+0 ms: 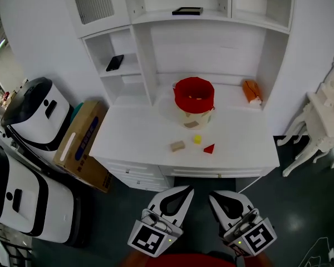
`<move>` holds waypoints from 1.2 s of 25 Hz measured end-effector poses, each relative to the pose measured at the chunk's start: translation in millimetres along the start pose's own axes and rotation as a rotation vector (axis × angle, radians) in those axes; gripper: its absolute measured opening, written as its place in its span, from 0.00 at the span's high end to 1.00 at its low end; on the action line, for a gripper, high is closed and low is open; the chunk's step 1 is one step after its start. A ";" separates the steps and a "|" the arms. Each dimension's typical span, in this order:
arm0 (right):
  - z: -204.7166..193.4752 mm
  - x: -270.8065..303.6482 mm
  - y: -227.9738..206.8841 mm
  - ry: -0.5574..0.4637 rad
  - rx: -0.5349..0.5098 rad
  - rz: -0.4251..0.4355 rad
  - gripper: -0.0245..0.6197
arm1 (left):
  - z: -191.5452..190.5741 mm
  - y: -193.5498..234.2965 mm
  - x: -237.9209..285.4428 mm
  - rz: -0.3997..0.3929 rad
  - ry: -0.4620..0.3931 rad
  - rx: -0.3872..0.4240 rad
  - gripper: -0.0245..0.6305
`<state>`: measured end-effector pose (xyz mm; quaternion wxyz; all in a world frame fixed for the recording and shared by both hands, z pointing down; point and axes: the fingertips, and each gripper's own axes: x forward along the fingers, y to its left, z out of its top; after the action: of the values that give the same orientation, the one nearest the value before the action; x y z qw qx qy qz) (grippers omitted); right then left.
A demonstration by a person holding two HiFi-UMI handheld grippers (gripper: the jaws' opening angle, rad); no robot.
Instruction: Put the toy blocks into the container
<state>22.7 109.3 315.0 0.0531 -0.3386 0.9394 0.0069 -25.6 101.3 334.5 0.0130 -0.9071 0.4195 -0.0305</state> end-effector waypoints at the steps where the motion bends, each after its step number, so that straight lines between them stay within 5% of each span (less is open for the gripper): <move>1: -1.1 11.2 -7.4 0.002 -0.001 -0.010 0.95 | -0.9 12.0 7.1 -0.009 0.003 -0.003 0.94; 13: -25.3 116.1 -65.9 0.028 0.023 -0.102 0.95 | -44.5 135.9 74.9 -0.053 0.075 -0.017 0.94; 17: -29.5 131.2 -77.9 0.047 0.027 -0.110 0.95 | -67.2 161.3 96.8 -0.081 0.109 0.097 0.93; 30: -39.2 135.3 -120.8 0.081 0.048 -0.121 0.95 | -205.8 206.1 159.8 -0.210 0.576 0.145 0.60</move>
<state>-7.7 -71.6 342.7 0.0235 -0.3933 0.9185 -0.0327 -92.7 -153.6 536.8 -0.0448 -0.8963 0.3066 -0.3174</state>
